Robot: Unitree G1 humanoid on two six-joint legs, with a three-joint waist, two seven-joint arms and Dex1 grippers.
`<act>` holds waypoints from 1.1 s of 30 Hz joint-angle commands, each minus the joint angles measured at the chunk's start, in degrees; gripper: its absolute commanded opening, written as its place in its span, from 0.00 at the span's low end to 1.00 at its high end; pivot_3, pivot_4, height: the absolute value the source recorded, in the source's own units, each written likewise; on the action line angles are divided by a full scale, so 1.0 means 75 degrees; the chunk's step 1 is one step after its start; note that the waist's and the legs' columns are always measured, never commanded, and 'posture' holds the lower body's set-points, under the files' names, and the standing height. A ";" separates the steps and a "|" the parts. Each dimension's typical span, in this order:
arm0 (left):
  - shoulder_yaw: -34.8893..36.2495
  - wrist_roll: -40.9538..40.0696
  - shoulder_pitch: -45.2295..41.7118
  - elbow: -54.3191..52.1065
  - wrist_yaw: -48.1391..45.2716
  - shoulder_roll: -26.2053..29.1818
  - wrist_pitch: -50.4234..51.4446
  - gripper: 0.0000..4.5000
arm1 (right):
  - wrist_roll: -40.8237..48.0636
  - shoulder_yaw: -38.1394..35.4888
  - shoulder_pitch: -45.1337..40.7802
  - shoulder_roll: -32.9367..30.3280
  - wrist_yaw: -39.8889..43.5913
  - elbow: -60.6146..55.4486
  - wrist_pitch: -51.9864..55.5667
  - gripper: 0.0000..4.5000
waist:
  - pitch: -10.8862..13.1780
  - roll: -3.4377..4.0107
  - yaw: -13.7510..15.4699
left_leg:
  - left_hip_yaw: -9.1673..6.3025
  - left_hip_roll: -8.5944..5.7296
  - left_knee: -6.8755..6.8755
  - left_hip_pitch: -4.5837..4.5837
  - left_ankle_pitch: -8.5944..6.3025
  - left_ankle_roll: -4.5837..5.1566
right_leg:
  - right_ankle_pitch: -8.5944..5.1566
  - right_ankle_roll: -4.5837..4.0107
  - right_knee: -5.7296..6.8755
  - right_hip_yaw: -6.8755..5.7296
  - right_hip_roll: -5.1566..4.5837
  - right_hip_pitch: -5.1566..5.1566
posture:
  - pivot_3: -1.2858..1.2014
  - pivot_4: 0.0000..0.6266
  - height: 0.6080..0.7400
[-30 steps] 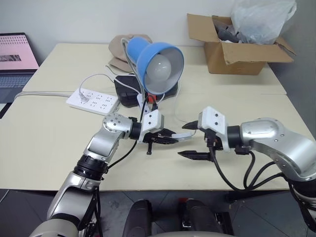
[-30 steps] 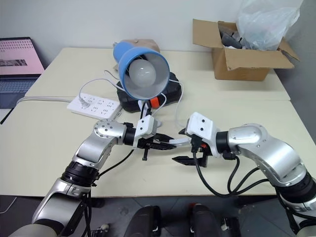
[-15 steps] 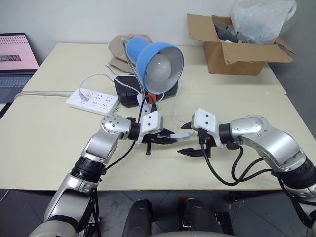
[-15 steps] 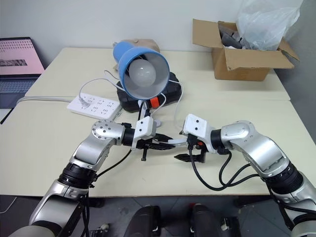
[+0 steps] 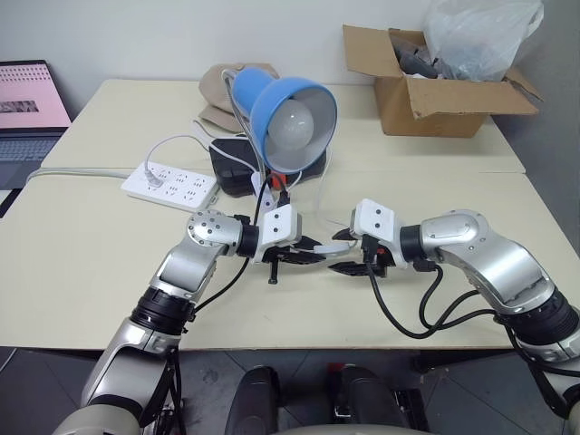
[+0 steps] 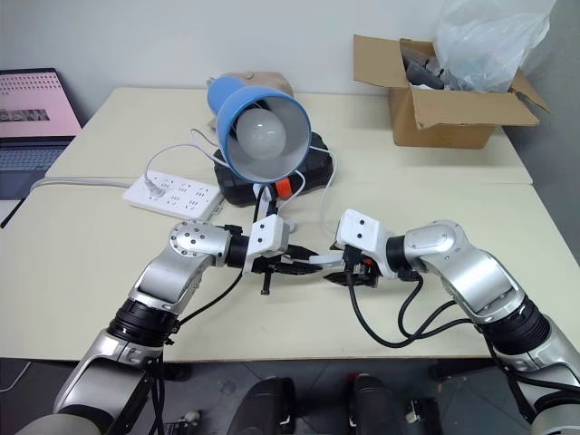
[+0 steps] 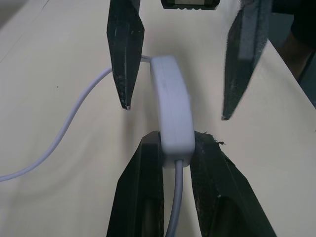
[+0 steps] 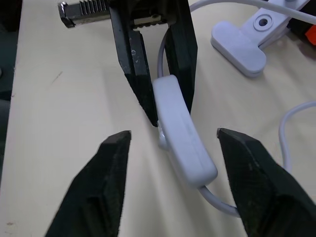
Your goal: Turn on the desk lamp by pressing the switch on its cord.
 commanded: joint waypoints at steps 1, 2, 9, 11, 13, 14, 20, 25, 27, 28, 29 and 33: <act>-0.0015 -0.0006 -0.0115 -0.0228 0.0063 -0.0033 -0.0144 0.09 | -0.0228 -0.0011 -0.0040 -0.0056 0.0189 0.0005 -0.0339 0.43 | 0.0000 0.0000 0.0000 | 0.0000 0.0000 0.0000 0.0000 0.0000 0.0000 | 0.0000 0.0000 0.0000 0.0000 0.0000 0.0000 | 0.52 0.24 1.00; -0.0013 -0.0004 -0.0128 -0.0217 0.0073 -0.0036 -0.0151 0.09 | -0.0306 0.0023 -0.0039 -0.0083 0.0235 0.0044 -0.0440 0.37 | 0.0000 0.0000 0.0000 | 0.0000 0.0000 0.0000 0.0000 0.0000 0.0000 | 0.0000 0.0000 0.0001 0.0000 0.0000 0.0000 | 0.52 0.24 1.00; -0.0002 0.0004 -0.0165 -0.0185 0.0071 -0.0003 -0.0223 0.09 | -0.0669 0.0059 -0.0037 -0.0108 0.0525 0.0258 -0.0957 0.15 | 0.0000 0.0000 0.0000 | 0.0000 0.0000 0.0000 0.0000 0.0000 0.0000 | 0.0000 0.0000 0.0001 -0.0001 0.0001 0.0000 | 0.52 0.24 1.00; 0.0005 0.0013 -0.0161 -0.0182 0.0055 0.0015 -0.0247 0.09 | -0.0715 0.0031 -0.0045 -0.0073 0.0589 0.0297 -0.1012 0.14 | 0.0000 0.0000 0.0000 | 0.0000 0.0000 0.0001 0.0001 0.0000 0.0000 | 0.0000 0.0000 0.0002 -0.0001 0.0001 0.0000 | 0.52 0.24 1.00; 0.0006 0.0018 -0.0159 -0.0183 0.0052 0.0020 -0.0257 0.09 | -0.0728 0.0007 -0.0057 -0.0037 0.0631 0.0320 -0.1035 0.14 | 0.0000 0.0000 0.0000 | 0.0000 0.0000 0.0001 0.0001 0.0000 0.0000 | 0.0000 0.0000 0.0003 -0.0001 0.0001 0.0000 | 0.52 0.24 1.00; 0.0006 0.0018 -0.0160 -0.0181 0.0053 0.0019 -0.0263 0.09 | -0.0711 -0.0003 -0.0066 -0.0012 0.0656 0.0322 -0.1048 0.13 | 0.0000 0.0000 0.0000 | 0.0000 0.0000 0.0001 0.0001 0.0000 0.0000 | 0.0000 0.0000 0.0003 -0.0001 0.0001 0.0000 | 0.52 0.24 1.00; -0.0021 0.0040 -0.0150 -0.0185 0.0053 0.0020 -0.0317 0.09 | -0.0568 -0.0257 0.0015 0.0301 0.0668 0.0365 -0.1378 0.28 | 0.0000 0.0000 0.0001 | 0.0000 0.0001 0.0003 0.0001 0.0001 -0.0001 | 0.0000 0.0000 0.0004 -0.0001 0.0001 0.0000 | 0.52 0.24 1.00; -0.0066 0.0103 -0.0146 -0.0158 0.0053 0.0061 -0.0437 0.09 | -0.0558 -0.0417 0.0081 0.0375 0.0709 0.0362 -0.1513 0.56 | 0.0000 0.0000 0.0001 | 0.0001 0.0001 0.0005 0.0001 0.0001 -0.0001 | 0.0000 0.0000 0.0007 0.0000 0.0001 0.0000 | 0.52 0.24 1.00; -0.0098 0.0176 -0.0155 -0.0099 0.0059 0.0078 -0.0535 0.09 | -0.0579 -0.0507 0.0099 0.0323 0.0699 0.0319 -0.1598 0.65 | 0.0000 0.0000 0.0001 | 0.0002 0.0000 0.0005 0.0002 0.0001 -0.0001 | 0.0000 0.0000 0.0007 0.0000 0.0001 0.0000 | 0.52 0.24 1.00; -0.0115 0.0227 -0.0162 -0.0048 0.0072 0.0083 -0.0596 0.09 | -0.0563 -0.0572 0.0116 0.0288 0.0705 0.0269 -0.1602 0.71 | 0.0000 0.0000 0.0002 | 0.0001 0.0000 0.0006 0.0001 0.0001 -0.0001 | 0.0000 0.0000 0.0007 0.0000 0.0001 0.0001 | 0.52 0.24 1.00; -0.0125 0.0305 -0.0178 0.0052 0.0142 0.0068 -0.0651 0.09 | -0.0508 -0.0674 0.0154 0.0234 0.0718 0.0166 -0.1556 0.76 | 0.0000 0.0000 0.0002 | 0.0002 -0.0001 0.0006 0.0002 0.0001 -0.0001 | 0.0000 0.0000 0.0007 0.0001 0.0001 0.0001 | 0.52 0.24 1.00; -0.0097 0.0691 -0.0347 0.0839 0.0754 -0.0172 -0.0807 0.09 | -0.0376 -0.1173 0.0559 -0.0144 0.0670 -0.0422 -0.1376 0.95 | 0.0000 0.0000 0.0007 | 0.0000 0.0000 0.0006 0.0002 0.0001 -0.0001 | 0.0000 0.0000 0.0007 -0.0001 0.0001 0.0001 | 0.52 0.24 1.00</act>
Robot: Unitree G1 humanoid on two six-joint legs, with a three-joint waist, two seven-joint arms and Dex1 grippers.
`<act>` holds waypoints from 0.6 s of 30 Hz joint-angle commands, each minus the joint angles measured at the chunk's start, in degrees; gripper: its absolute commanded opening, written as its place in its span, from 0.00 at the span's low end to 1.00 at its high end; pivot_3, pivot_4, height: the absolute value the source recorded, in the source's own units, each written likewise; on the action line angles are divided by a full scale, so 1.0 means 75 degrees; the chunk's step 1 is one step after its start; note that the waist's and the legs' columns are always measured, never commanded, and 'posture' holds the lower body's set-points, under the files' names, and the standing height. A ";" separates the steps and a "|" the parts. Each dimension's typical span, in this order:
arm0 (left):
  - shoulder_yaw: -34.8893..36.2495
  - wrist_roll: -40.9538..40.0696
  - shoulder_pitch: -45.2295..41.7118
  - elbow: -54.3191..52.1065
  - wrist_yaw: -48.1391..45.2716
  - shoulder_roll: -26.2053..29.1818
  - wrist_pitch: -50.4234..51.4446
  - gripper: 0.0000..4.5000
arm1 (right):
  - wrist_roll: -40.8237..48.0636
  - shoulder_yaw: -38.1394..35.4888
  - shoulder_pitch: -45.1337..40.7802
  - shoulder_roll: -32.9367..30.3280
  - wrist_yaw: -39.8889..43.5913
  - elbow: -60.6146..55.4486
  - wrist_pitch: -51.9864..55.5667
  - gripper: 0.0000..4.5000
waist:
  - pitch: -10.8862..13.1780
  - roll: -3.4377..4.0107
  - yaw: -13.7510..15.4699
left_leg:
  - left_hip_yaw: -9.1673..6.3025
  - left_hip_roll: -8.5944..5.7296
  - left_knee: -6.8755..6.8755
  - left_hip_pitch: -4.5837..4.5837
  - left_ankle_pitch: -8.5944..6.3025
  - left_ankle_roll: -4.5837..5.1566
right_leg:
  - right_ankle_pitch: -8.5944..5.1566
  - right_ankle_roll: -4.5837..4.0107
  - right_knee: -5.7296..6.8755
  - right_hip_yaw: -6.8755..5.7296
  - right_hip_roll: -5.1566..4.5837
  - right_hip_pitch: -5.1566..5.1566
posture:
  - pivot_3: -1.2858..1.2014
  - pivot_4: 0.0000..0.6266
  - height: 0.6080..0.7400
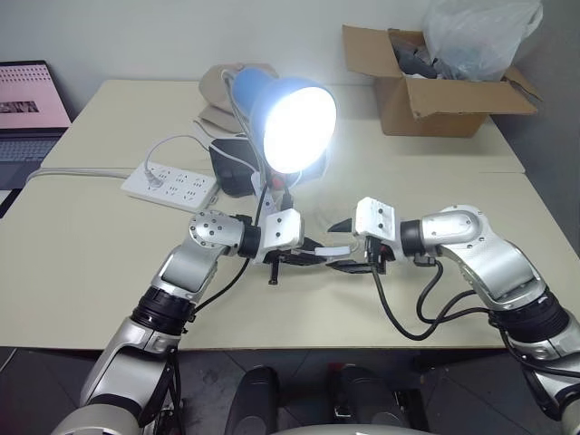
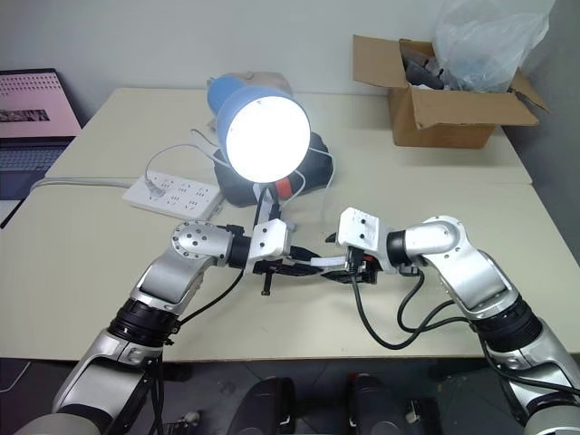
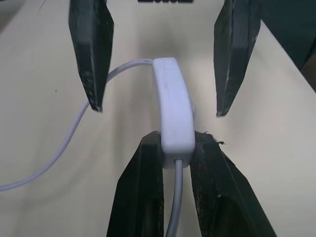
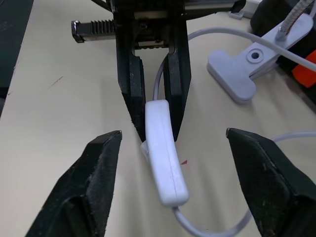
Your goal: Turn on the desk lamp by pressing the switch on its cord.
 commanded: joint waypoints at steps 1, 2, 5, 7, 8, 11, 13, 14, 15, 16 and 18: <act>0.0064 0.0404 -0.0325 0.0725 0.0693 -0.0260 -0.0394 0.09 | 0.0132 -0.0735 0.0417 -0.0445 -0.0116 -0.0823 0.0095 0.99 | 0.0000 -0.0001 0.0024 | 0.0000 -0.0001 0.0000 0.0000 0.0000 0.0000 | 0.0000 0.0000 0.0000 0.0000 0.0000 0.0000 | 0.52 0.24 1.00; 0.0062 0.0502 -0.0382 0.0935 0.0840 -0.0335 -0.0526 0.09 | 0.0140 -0.0899 0.0616 -0.0583 -0.0156 -0.0995 0.0142 1.00 | 0.0000 -0.0001 0.0028 | -0.0003 -0.0002 0.0001 -0.0001 0.0000 0.0000 | 0.0000 0.0000 0.0000 -0.0003 -0.0001 0.0001 | 0.52 0.24 1.00; 0.0089 0.0682 -0.0532 0.1482 0.1186 -0.0536 -0.0873 0.09 | 0.0246 -0.1302 0.1111 -0.0874 -0.0292 -0.1443 0.0397 1.00 | 0.0000 -0.0002 0.0032 | 0.0001 -0.0005 0.0002 -0.0001 0.0000 0.0000 | 0.0000 0.0001 -0.0002 0.0001 -0.0005 0.0002 | 0.52 0.24 1.00; 0.0034 0.0880 -0.0659 0.1990 0.1464 -0.0708 -0.1242 0.09 | 0.0311 -0.1709 0.1643 -0.1052 -0.0494 -0.1834 0.0632 1.00 | -0.0001 -0.0002 0.0032 | 0.0003 -0.0005 0.0003 -0.0001 0.0000 0.0000 | 0.0000 0.0001 -0.0003 0.0002 -0.0005 0.0001 | 0.52 0.24 1.00; 0.0015 0.0979 -0.0725 0.2244 0.1618 -0.0799 -0.1392 0.09 | 0.0354 -0.1909 0.1895 -0.1091 -0.0623 -0.2017 0.0746 1.00 | -0.0001 -0.0003 0.0027 | -0.0001 -0.0004 0.0002 -0.0001 0.0000 0.0000 | 0.0000 0.0001 -0.0002 -0.0001 -0.0005 0.0003 | 0.52 0.24 1.00; -0.0006 0.1199 -0.0913 0.2946 0.1932 -0.1009 -0.1750 0.09 | 0.0336 -0.2362 0.2490 -0.1021 -0.1115 -0.2444 0.0966 1.00 | -0.0001 -0.0002 0.0019 | -0.0005 -0.0003 0.0002 -0.0001 0.0000 0.0000 | 0.0000 0.0001 -0.0002 -0.0004 -0.0004 0.0003 | 0.52 0.24 1.00; -0.0005 0.1174 -0.0970 0.3231 0.1823 -0.1085 -0.1889 0.09 | 0.0301 -0.2535 0.2765 -0.0983 -0.1349 -0.2641 0.1071 1.00 | -0.0002 -0.0002 0.0004 | -0.0001 -0.0004 0.0004 0.0001 0.0000 0.0000 | 0.0001 0.0002 0.0001 0.0000 -0.0004 0.0004 | 0.52 0.24 1.00; -0.0003 0.1179 -0.0991 0.3349 0.1797 -0.1120 -0.1918 0.09 | 0.0313 -0.2606 0.2896 -0.0975 -0.1434 -0.2740 0.1122 1.00 | -0.0002 -0.0002 -0.0011 | 0.0000 -0.0003 0.0005 0.0001 0.0000 0.0000 | 0.0001 0.0002 0.0000 0.0001 -0.0003 0.0004 | 0.52 0.24 1.00; -0.0009 0.1247 -0.1031 0.3500 0.1860 -0.1148 -0.1984 0.17 | 0.0314 -0.2660 0.3020 -0.0969 -0.1526 -0.2840 0.1167 1.00 | -0.0002 -0.0002 -0.0010 | 0.0001 -0.0003 0.0004 0.0002 0.0000 0.0000 | 0.0001 0.0003 0.0001 0.0002 -0.0003 0.0003 | 0.52 0.24 1.00; -0.0009 0.1279 -0.1064 0.3614 0.1864 -0.1171 -0.2056 0.25 | 0.0317 -0.2716 0.3129 -0.0959 -0.1616 -0.2928 0.1222 1.00 | -0.0002 -0.0002 -0.0008 | -0.0003 -0.0003 0.0004 0.0003 0.0000 0.0000 | 0.0001 0.0002 0.0003 -0.0001 -0.0003 0.0004 | 0.52 0.24 1.00; 0.0004 0.1202 -0.1098 0.3684 0.1639 -0.1194 -0.2111 0.31 | 0.0333 -0.2799 0.3282 -0.0943 -0.1774 -0.3053 0.1320 1.00 | -0.0002 -0.0002 -0.0007 | -0.0005 -0.0003 0.0004 0.0003 0.0000 0.0000 | 0.0001 0.0002 0.0004 -0.0002 0.0000 0.0004 | 0.52 0.24 1.00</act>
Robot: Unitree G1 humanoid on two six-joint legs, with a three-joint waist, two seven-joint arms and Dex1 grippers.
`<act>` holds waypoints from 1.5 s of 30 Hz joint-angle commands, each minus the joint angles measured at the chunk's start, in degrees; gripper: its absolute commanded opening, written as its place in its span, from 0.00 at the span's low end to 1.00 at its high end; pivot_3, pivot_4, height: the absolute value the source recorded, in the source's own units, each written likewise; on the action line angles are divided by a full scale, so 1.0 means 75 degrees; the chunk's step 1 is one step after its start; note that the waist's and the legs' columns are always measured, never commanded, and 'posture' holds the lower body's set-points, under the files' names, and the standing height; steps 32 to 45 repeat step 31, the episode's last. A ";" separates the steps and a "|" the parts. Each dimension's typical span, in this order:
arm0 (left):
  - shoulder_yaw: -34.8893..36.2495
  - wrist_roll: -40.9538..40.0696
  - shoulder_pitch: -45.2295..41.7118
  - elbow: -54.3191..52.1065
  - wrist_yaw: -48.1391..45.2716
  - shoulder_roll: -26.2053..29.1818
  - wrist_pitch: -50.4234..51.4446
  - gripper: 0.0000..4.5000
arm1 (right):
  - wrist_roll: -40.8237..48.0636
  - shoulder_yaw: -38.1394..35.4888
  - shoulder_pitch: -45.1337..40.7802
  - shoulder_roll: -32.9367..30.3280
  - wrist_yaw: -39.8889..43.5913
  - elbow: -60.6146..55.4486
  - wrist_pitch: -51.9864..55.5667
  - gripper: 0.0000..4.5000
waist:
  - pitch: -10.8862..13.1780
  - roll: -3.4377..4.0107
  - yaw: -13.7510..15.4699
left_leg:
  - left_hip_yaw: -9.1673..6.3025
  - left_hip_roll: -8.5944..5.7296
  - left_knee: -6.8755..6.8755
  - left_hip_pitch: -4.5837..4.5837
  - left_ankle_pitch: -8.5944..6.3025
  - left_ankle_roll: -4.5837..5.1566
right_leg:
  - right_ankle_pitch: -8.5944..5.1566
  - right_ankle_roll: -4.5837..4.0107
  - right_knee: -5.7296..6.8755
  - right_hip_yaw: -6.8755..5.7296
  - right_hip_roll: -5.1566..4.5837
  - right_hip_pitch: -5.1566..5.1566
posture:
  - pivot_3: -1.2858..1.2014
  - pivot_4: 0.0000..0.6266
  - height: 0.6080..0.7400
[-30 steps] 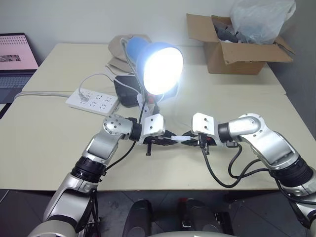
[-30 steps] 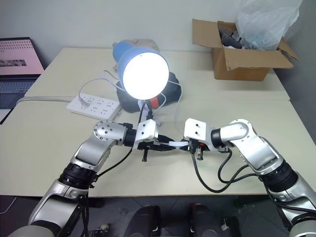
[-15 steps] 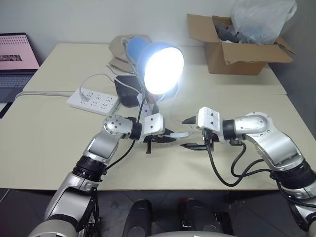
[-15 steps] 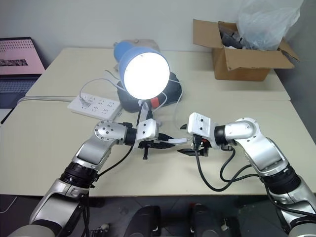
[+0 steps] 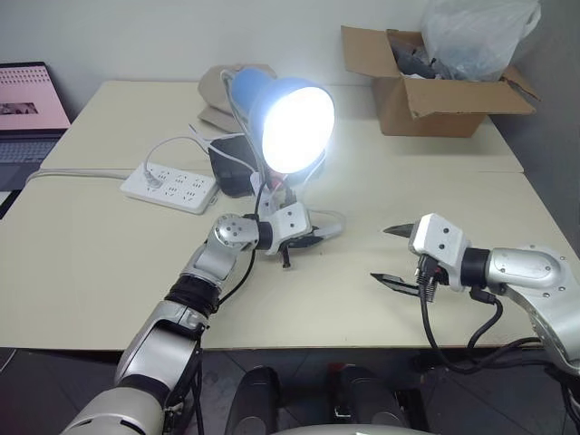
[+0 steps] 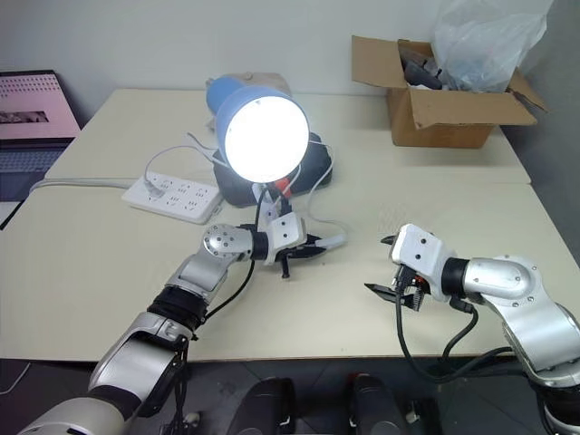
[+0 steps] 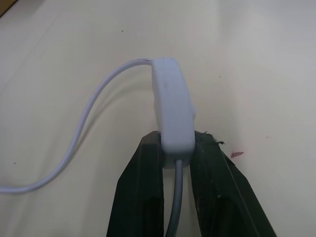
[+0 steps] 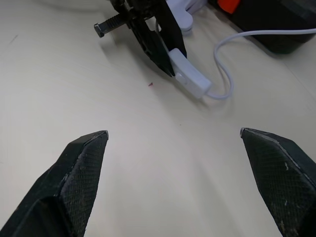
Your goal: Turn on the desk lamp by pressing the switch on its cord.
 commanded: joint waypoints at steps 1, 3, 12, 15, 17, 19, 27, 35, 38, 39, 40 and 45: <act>0.0071 -0.0148 -0.0205 -0.0055 -0.0298 -0.0038 -0.0215 0.37 | 0.0088 -0.0400 0.0170 0.0020 -0.0312 -0.0458 0.0130 1.00 | 0.0000 0.0000 0.0007 | -0.0001 -0.0001 0.0000 -0.0001 0.0000 0.0000 | 0.0000 0.0000 0.0000 0.0000 0.0000 0.0001 | 0.52 0.24 1.00; 0.0105 -0.0254 -0.0196 -0.0189 -0.0507 -0.0013 -0.0207 0.46 | 0.0112 -0.0446 0.0238 0.0010 -0.0386 -0.0504 0.0175 1.00 | 0.0000 0.0000 0.0008 | 0.0002 -0.0003 0.0000 -0.0001 0.0000 0.0000 | 0.0000 0.0000 -0.0002 0.0002 0.0000 0.0001 | 0.52 0.24 1.00; 0.0547 -0.0672 0.0278 -0.1898 -0.1112 0.0894 0.0240 0.83 | 0.0146 -0.0382 0.0182 -0.0119 -0.0251 -0.0097 -0.0111 1.00 | 0.0000 0.0000 -0.0015 | 0.0001 0.0002 0.0000 -0.0001 0.0000 0.0000 | 0.0000 0.0000 -0.0003 0.0003 0.0002 0.0000 | 0.52 0.24 1.00; 0.0874 -0.1051 0.0784 -0.2906 -0.1362 0.1555 0.0615 0.83 | 0.0245 -0.0447 0.0066 -0.0110 -0.0119 0.0155 -0.0284 1.00 | 0.0000 0.0000 -0.0056 | 0.0007 0.0005 -0.0007 0.0010 0.0000 0.0000 | 0.0000 0.0000 -0.0003 0.0011 0.0004 0.0001 | 0.52 0.24 1.00; 0.1210 -0.1435 0.1255 -0.3711 -0.1579 0.2094 0.1008 0.83 | 0.0480 -0.0568 0.0019 -0.0146 0.0072 0.0222 -0.0280 1.00 | 0.0000 0.0000 -0.0056 | 0.0006 0.0007 -0.0009 0.0012 0.0000 -0.0001 | -0.0001 -0.0001 -0.0002 0.0009 0.0004 0.0002 | 0.52 0.24 1.00; 0.1947 -0.1687 0.2102 -0.4658 -0.1469 0.2897 0.1746 0.83 | 0.0743 -0.0809 0.0020 -0.0155 0.0249 0.0287 -0.0392 1.00 | 0.0001 -0.0001 -0.0053 | 0.0005 0.0008 -0.0008 0.0013 0.0000 -0.0001 | -0.0001 -0.0002 -0.0002 0.0008 0.0003 0.0005 | 0.52 0.24 1.00; 0.4606 -0.3437 0.4645 -0.7214 -0.0762 0.3869 0.4386 0.83 | 0.1227 -0.1800 0.0519 -0.0378 0.1267 0.0896 -0.1738 1.00 | 0.0001 -0.0001 -0.0030 | 0.0003 0.0001 -0.0012 0.0041 -0.0001 -0.0002 | -0.0006 -0.0007 -0.0011 -0.0003 -0.0020 0.0032 | 0.52 0.24 1.00; 0.5105 -0.3757 0.5419 -0.7788 -0.0523 0.3817 0.4717 0.83 | 0.1312 -0.1791 0.0290 -0.0586 0.1610 0.1336 -0.2066 1.00 | 0.0001 -0.0002 0.0005 | 0.0008 -0.0001 -0.0011 0.0049 -0.0002 -0.0002 | -0.0023 -0.0037 -0.0012 -0.0002 -0.0030 0.0036 | 0.52 0.24 1.00; 0.5105 -0.3757 0.5419 -0.7788 -0.0523 0.3817 0.4717 0.83 | 0.1312 -0.1791 0.0290 -0.0586 0.1610 0.1336 -0.2066 1.00 | 0.0001 -0.0002 0.0005 | 0.0008 -0.0001 -0.0011 0.0049 -0.0002 -0.0002 | -0.0023 -0.0037 -0.0012 -0.0002 -0.0030 0.0036 | 0.52 0.24 1.00; 0.5105 -0.3757 0.5419 -0.7788 -0.0523 0.3817 0.4717 0.83 | 0.1312 -0.1791 0.0290 -0.0586 0.1610 0.1336 -0.2066 1.00 | 0.0001 -0.0002 0.0005 | 0.0008 -0.0001 -0.0011 0.0049 -0.0002 -0.0002 | -0.0023 -0.0037 -0.0012 -0.0002 -0.0030 0.0036 | 0.52 0.24 1.00; 0.5105 -0.3757 0.5419 -0.7788 -0.0523 0.3817 0.4717 0.83 | 0.1312 -0.1791 0.0290 -0.0586 0.1610 0.1336 -0.2066 1.00 | 0.0001 -0.0002 0.0005 | 0.0008 -0.0001 -0.0011 0.0049 -0.0002 -0.0002 | -0.0023 -0.0037 -0.0012 -0.0002 -0.0030 0.0036 | 0.52 0.24 1.00; 0.5105 -0.3757 0.5419 -0.7788 -0.0523 0.3817 0.4717 0.83 | 0.1312 -0.1791 0.0290 -0.0586 0.1610 0.1336 -0.2066 1.00 | 0.0001 -0.0002 0.0005 | 0.0008 -0.0001 -0.0011 0.0049 -0.0002 -0.0002 | -0.0023 -0.0037 -0.0012 -0.0002 -0.0030 0.0036 | 0.52 0.24 1.00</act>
